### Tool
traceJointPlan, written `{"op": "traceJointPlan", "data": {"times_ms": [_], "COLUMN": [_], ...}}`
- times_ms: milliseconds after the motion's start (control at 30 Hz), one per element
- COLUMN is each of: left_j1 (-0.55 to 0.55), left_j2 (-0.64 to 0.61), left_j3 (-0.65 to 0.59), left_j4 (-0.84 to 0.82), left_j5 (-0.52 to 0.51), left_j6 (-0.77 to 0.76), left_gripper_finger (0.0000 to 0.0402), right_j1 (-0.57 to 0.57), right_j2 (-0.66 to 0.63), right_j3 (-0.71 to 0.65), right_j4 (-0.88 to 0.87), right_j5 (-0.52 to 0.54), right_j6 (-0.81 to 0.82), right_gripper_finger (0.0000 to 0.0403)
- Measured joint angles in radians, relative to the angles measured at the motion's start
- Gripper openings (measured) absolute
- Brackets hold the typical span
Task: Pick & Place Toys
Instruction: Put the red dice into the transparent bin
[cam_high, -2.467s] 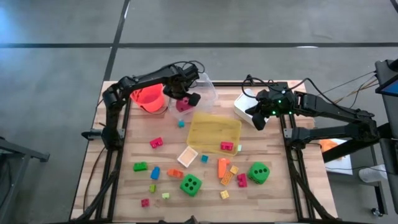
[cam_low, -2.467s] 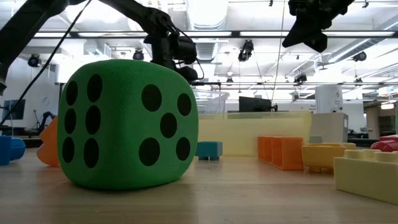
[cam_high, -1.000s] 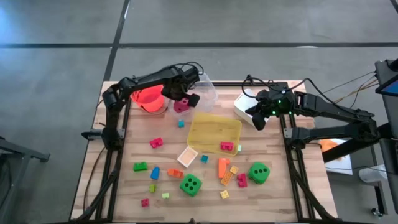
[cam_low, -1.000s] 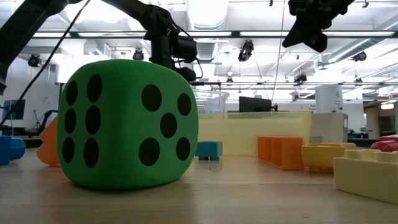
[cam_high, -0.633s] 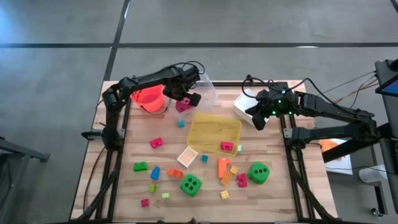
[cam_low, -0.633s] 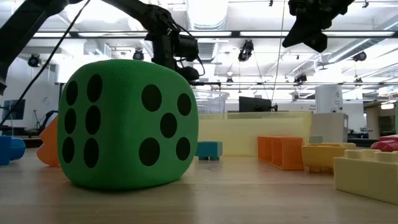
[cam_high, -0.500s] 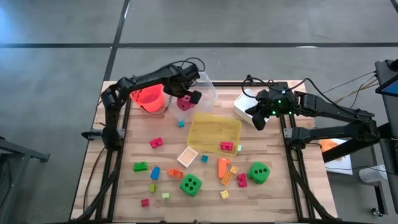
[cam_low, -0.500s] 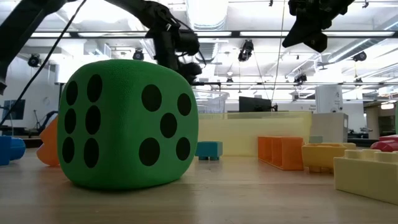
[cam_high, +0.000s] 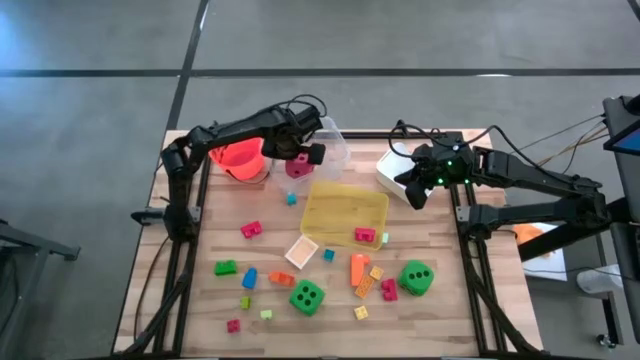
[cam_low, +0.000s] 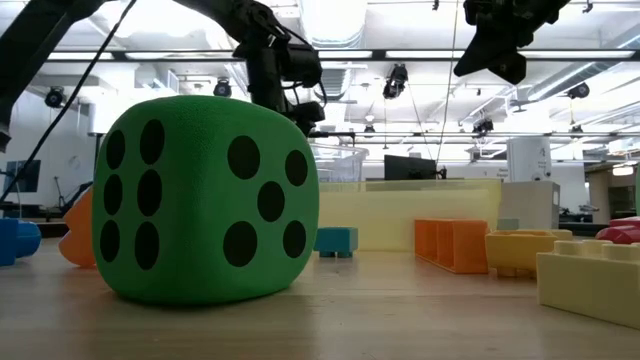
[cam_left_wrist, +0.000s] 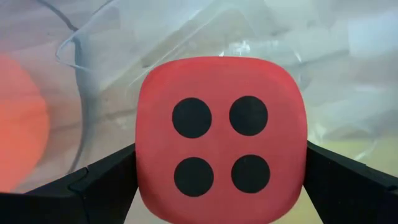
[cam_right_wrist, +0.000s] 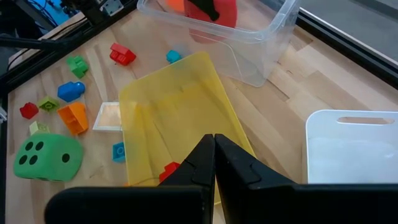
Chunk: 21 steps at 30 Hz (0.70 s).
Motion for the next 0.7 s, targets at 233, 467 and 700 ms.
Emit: {"op": "traceJointPlan", "data": {"times_ms": [233, 467, 700], "left_j1": [-0.019, -0.031, -0.042], "left_j2": [0.000, -0.006, -0.005], "left_j3": [-0.033, -0.028, -0.031], "left_j4": [0.006, -0.009, 0.002], "left_j5": [-0.026, -0.076, -0.054], "left_j6": [-0.075, -0.112, -0.166], "left_gripper_finger": [0.0400, 0.0400, 0.0400], "right_j1": [0.000, 0.000, 0.000], "right_j2": [0.000, 0.000, 0.000], "right_j3": [0.000, 0.000, 0.000], "right_j4": [0.000, 0.000, 0.000], "right_j5": [0.000, 0.000, 0.000], "right_j6": [0.000, 0.000, 0.000], "right_gripper_finger": [0.0008, 0.0008, 0.0008]}}
